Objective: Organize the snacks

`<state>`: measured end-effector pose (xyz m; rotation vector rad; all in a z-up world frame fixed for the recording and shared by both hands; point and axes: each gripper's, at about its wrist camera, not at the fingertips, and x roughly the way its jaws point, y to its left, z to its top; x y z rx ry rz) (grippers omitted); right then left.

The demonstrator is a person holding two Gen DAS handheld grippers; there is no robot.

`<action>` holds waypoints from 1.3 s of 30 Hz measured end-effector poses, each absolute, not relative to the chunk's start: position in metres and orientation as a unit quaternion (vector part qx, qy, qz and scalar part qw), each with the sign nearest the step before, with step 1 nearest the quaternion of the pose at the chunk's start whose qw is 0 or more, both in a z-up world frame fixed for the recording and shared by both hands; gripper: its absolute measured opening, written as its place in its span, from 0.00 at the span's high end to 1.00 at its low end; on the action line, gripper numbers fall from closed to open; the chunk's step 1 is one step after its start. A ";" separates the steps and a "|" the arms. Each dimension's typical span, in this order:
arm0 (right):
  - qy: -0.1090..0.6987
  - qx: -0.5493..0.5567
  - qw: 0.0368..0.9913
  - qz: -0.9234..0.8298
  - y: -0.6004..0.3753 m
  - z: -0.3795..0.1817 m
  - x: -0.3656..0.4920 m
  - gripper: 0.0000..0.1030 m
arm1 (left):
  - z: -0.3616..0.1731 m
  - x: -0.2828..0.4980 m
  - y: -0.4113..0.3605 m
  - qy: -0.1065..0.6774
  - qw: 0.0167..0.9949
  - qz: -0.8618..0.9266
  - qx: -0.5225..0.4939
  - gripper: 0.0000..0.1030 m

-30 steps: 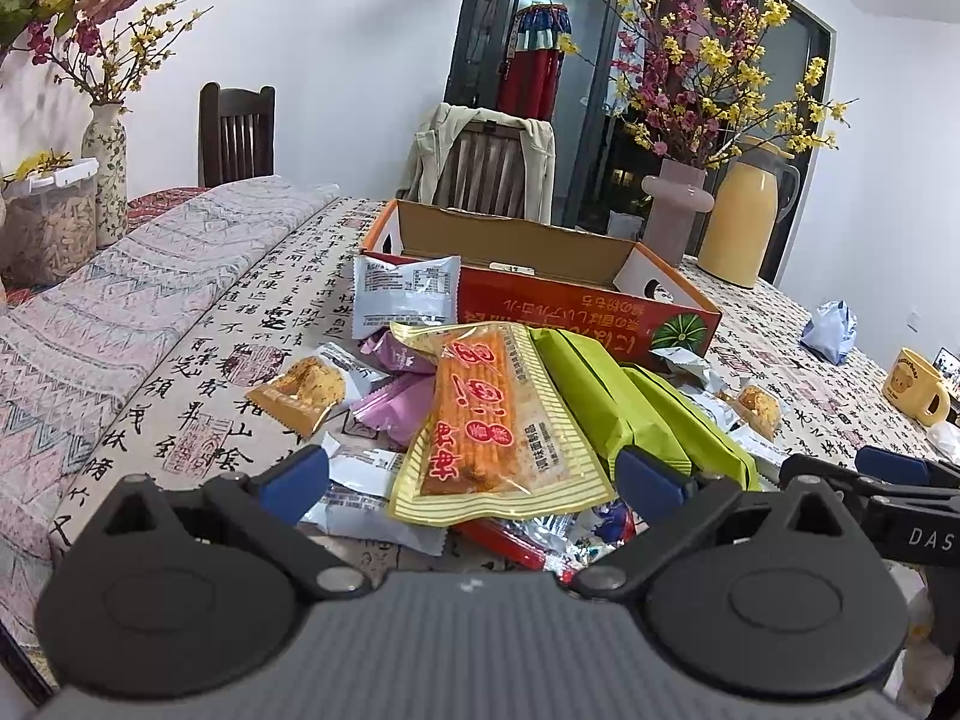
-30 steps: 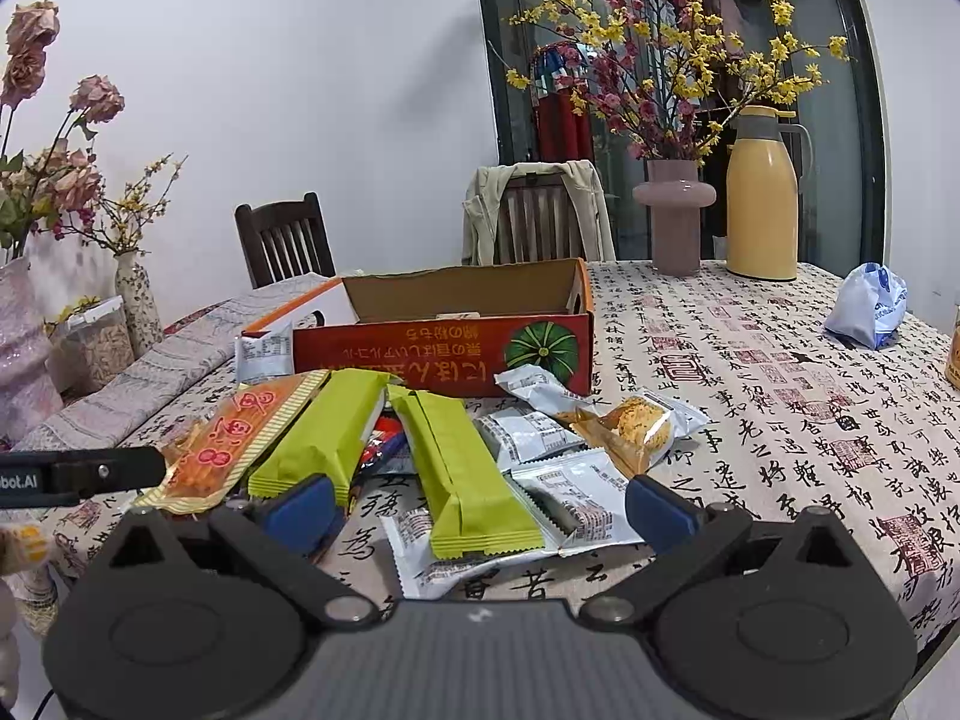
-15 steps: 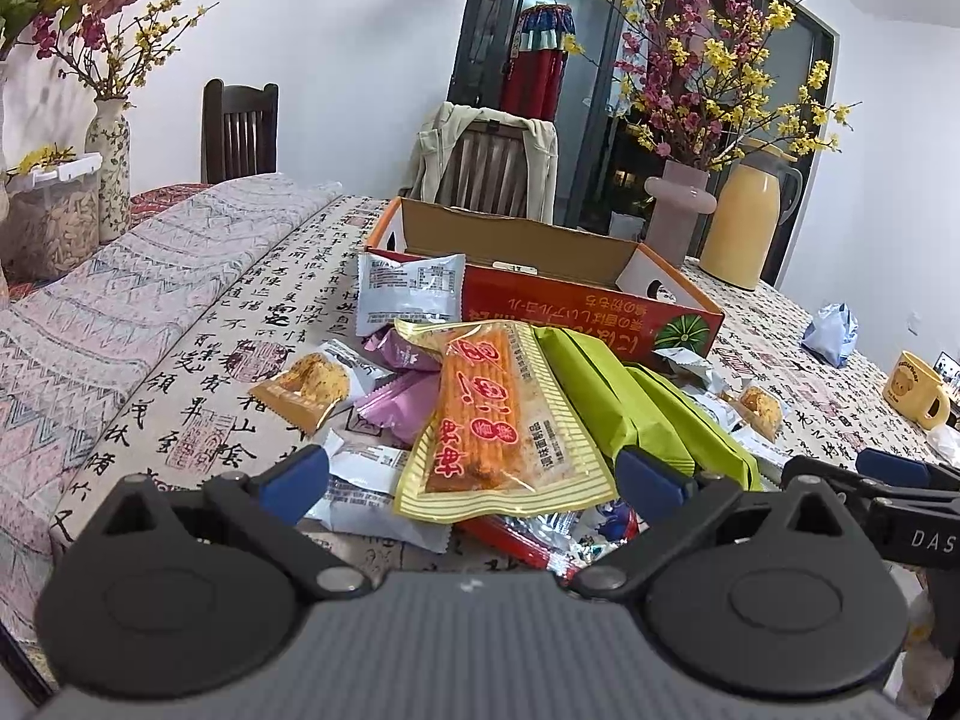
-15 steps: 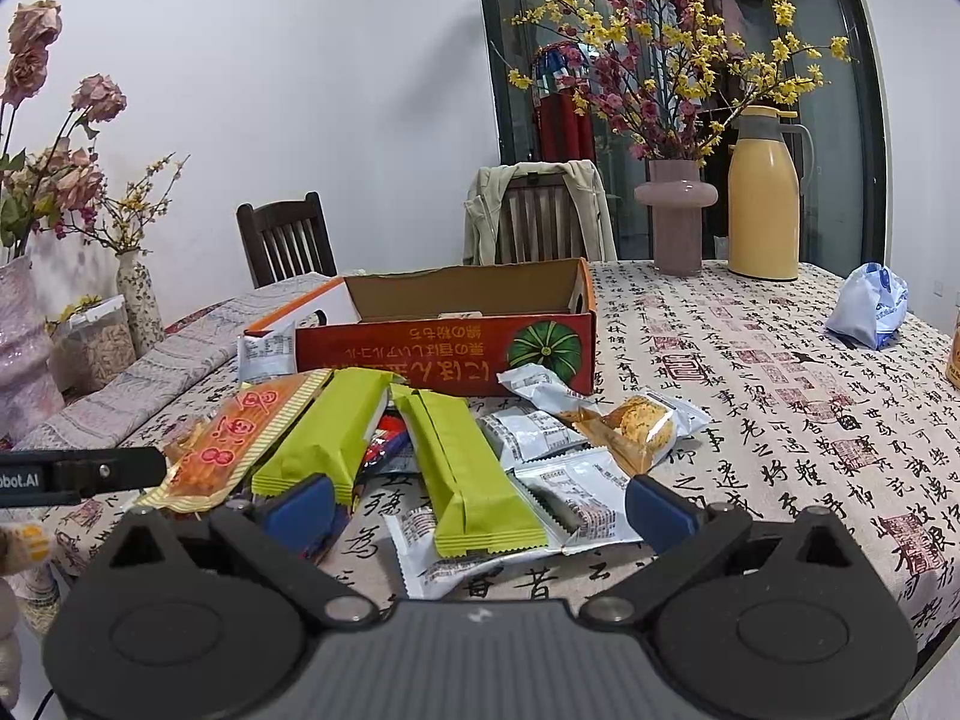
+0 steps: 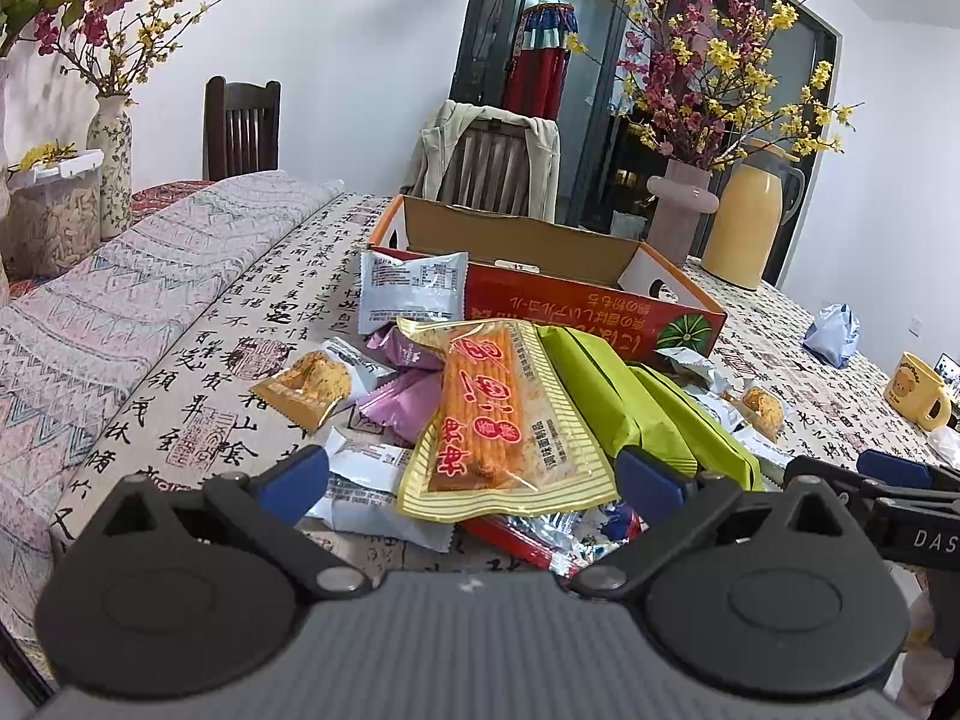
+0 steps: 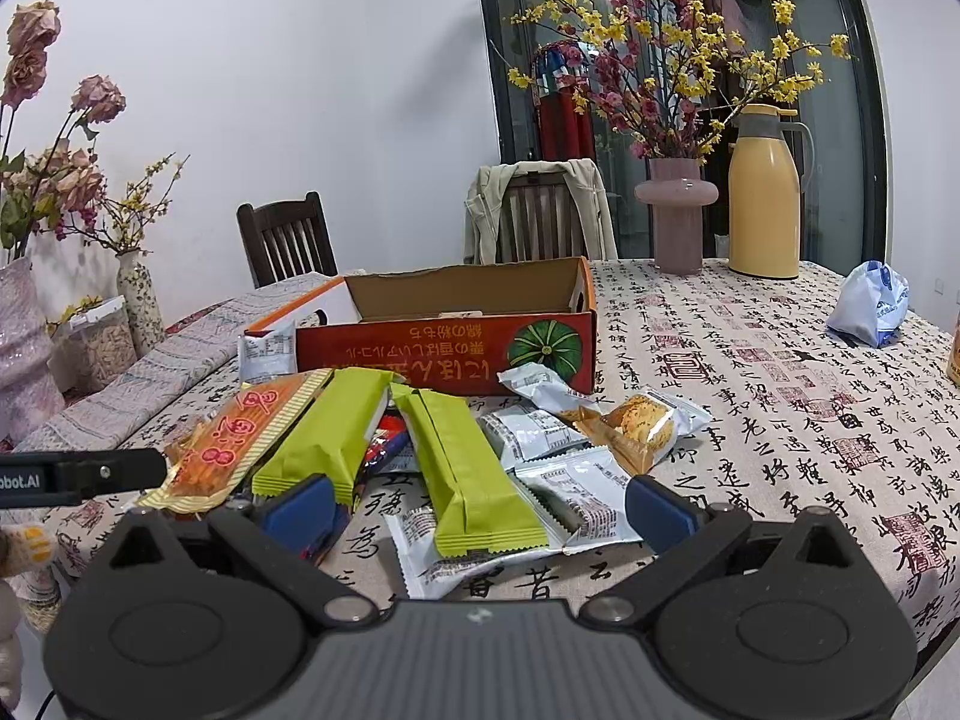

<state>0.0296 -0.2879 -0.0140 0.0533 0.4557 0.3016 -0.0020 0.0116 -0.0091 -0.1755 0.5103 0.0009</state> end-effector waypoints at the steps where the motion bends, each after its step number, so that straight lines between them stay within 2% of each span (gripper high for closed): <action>1: 0.225 0.026 0.963 0.149 -0.288 -0.014 0.030 0.00 | -0.009 -0.002 0.012 0.252 0.964 0.000 -0.087 0.00; 30: 0.222 0.007 0.964 0.146 -0.281 -0.015 0.031 0.00 | -0.012 0.005 0.017 0.259 0.962 0.012 -0.088 0.00; 32: 0.221 0.003 0.964 0.150 -0.283 -0.016 0.035 0.02 | -0.012 0.007 0.019 0.262 0.961 0.014 -0.089 0.00; 36: 0.219 -0.007 0.963 0.159 -0.282 -0.015 0.044 0.16 | -0.013 0.014 0.023 0.268 0.959 0.023 -0.095 0.00; 39: 0.223 -0.015 0.959 0.172 -0.279 -0.015 0.056 0.20 | -0.014 0.017 0.026 0.271 0.957 0.029 -0.100 0.00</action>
